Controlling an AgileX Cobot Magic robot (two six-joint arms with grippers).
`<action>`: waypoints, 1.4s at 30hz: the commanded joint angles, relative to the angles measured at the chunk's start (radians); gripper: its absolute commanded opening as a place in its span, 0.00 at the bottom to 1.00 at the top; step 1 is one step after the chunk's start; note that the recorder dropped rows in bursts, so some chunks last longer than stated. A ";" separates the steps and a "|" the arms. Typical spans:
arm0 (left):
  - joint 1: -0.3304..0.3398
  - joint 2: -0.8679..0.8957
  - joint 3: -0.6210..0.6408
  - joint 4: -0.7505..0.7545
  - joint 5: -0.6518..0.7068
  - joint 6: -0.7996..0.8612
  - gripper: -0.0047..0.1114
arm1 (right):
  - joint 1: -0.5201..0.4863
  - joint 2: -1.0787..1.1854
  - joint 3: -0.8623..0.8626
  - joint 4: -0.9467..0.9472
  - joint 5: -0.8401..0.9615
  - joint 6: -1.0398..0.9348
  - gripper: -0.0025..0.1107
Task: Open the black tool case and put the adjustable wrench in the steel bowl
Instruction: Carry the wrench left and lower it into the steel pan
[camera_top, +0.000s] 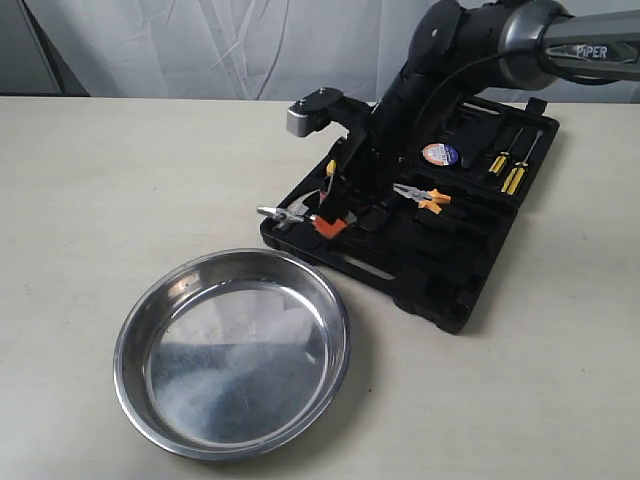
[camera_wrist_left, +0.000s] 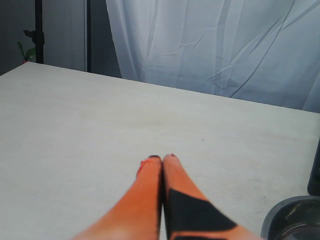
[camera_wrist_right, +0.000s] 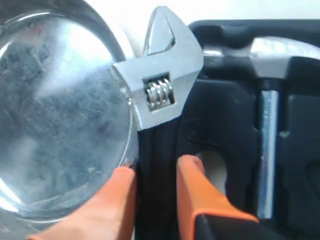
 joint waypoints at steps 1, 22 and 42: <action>-0.006 0.004 -0.002 0.004 -0.008 -0.004 0.04 | 0.055 -0.015 -0.006 0.026 0.020 -0.019 0.01; -0.006 0.004 -0.002 0.004 -0.008 -0.004 0.04 | 0.266 0.040 -0.004 0.042 0.032 -0.038 0.01; -0.006 0.004 -0.002 0.004 -0.008 -0.004 0.04 | 0.266 0.073 -0.004 0.049 -0.010 -0.038 0.02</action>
